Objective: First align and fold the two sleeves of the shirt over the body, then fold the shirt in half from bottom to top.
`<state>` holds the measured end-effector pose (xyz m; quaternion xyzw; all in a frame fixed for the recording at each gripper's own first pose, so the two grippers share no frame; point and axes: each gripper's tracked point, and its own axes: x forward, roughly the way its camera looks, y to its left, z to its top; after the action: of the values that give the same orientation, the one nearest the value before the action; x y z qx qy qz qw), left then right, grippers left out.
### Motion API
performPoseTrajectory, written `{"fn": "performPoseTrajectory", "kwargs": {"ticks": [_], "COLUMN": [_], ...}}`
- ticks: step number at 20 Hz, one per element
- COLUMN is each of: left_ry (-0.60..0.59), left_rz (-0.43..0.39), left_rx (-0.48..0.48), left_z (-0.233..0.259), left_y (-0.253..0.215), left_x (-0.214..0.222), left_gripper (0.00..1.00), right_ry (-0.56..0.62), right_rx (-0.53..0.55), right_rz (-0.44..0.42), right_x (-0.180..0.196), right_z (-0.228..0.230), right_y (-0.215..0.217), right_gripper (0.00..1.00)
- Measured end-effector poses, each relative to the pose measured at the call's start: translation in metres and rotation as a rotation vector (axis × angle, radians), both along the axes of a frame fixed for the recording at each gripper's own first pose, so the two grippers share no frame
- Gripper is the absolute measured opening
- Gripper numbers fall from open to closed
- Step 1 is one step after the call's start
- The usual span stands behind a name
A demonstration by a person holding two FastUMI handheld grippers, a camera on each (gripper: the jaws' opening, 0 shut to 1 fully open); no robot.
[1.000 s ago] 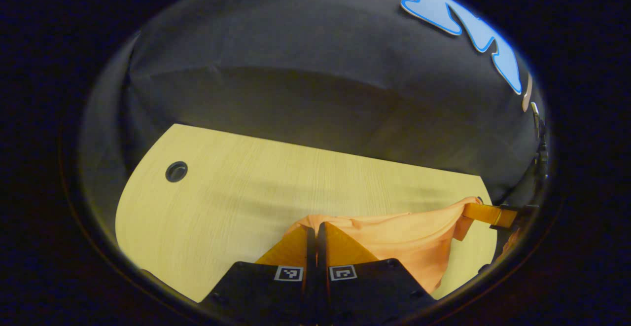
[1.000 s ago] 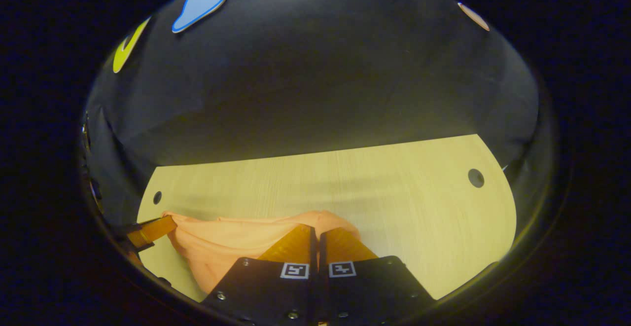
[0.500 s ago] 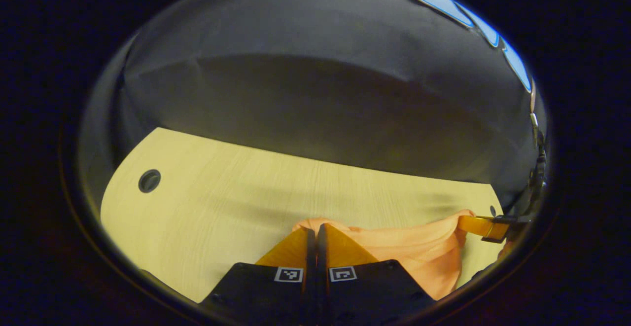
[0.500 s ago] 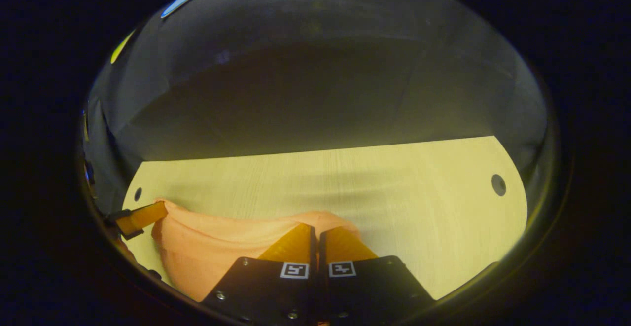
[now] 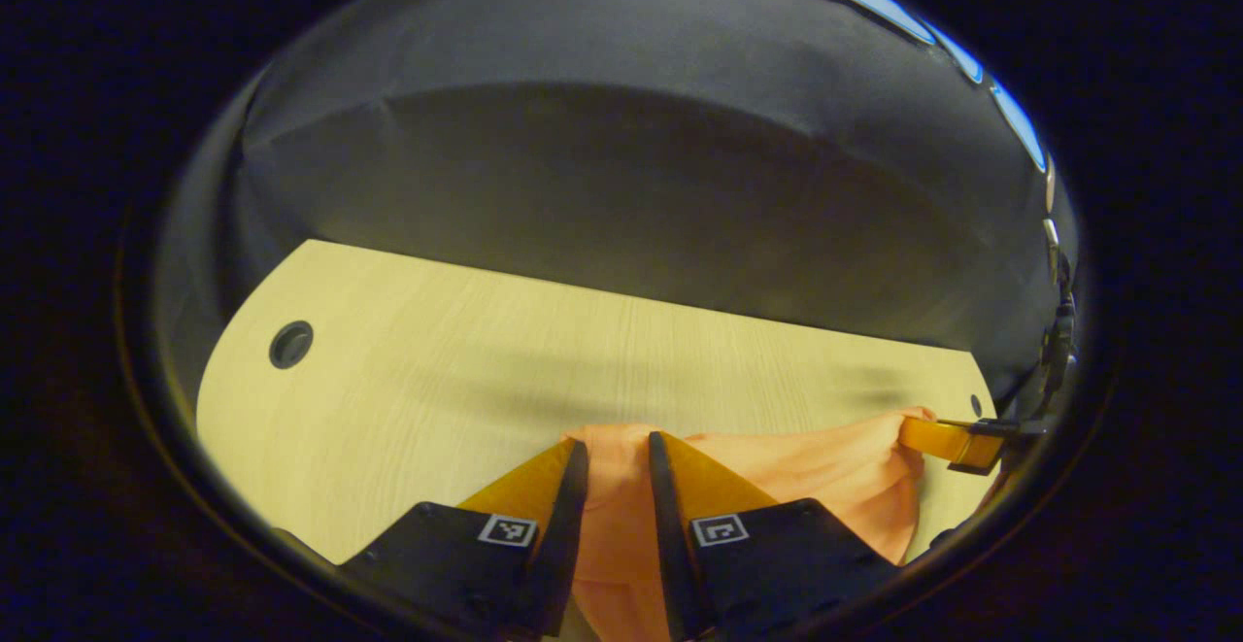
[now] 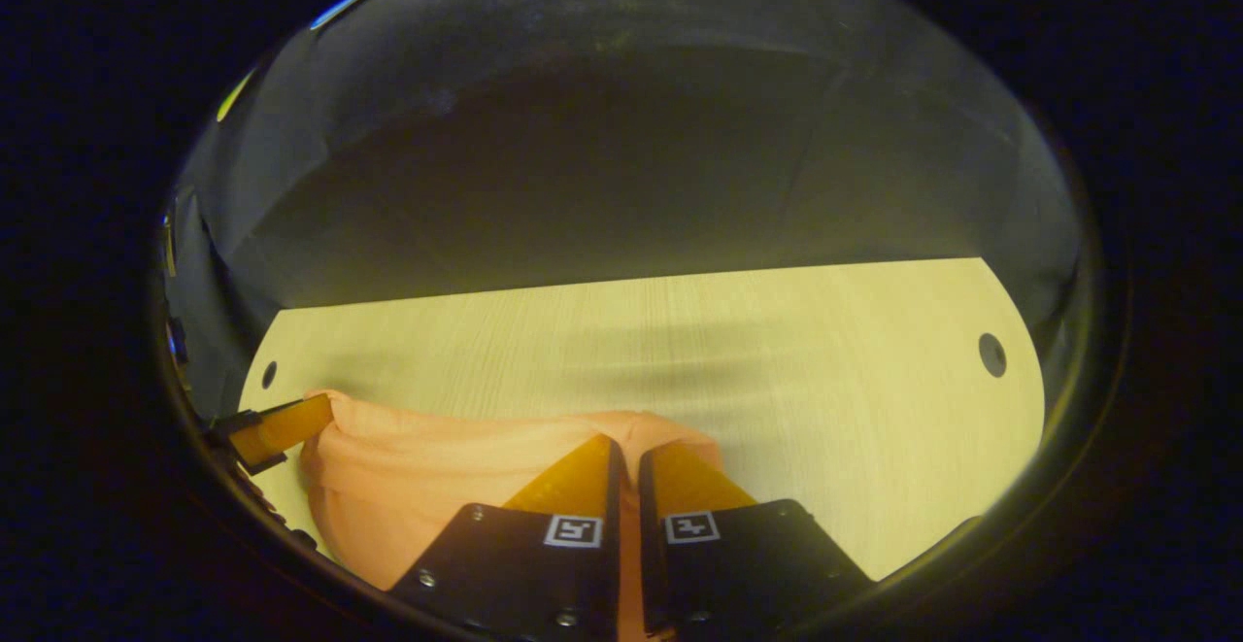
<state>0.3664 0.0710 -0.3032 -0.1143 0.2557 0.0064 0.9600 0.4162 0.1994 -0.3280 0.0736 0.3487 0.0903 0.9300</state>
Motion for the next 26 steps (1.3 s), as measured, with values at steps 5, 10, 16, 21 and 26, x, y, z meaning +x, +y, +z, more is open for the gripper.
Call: {"fn": "performPoseTrajectory", "kwargs": {"ticks": [5,10,16,21,26], "left_ry": [-0.027,-0.037,-0.121,-0.265,-0.348], "left_rz": [0.0,-0.002,-0.014,-0.026,-0.034], "left_rx": [0.001,-0.005,0.013,0.05,0.051], "left_z": [0.034,0.085,0.173,0.252,0.29], "left_y": [0.011,0.006,-0.013,-0.03,-0.041], "left_x": [-0.023,-0.081,-0.175,-0.26,-0.336], "left_gripper": [0.57,0.6,0.62,0.62,0.52], "right_ry": [-0.012,-0.033,-0.13,-0.26,-0.356], "right_rx": [-0.001,0.006,0.016,0.026,0.057], "right_rz": [-0.001,0.023,0.06,0.084,0.105], "right_x": [-0.019,-0.067,-0.142,-0.208,-0.272], "right_z": [0.028,0.078,0.162,0.228,0.264], "right_y": [-0.002,0.001,0.0,-0.007,-0.011], "right_gripper": [0.42,0.42,0.42,0.42,0.42]}}
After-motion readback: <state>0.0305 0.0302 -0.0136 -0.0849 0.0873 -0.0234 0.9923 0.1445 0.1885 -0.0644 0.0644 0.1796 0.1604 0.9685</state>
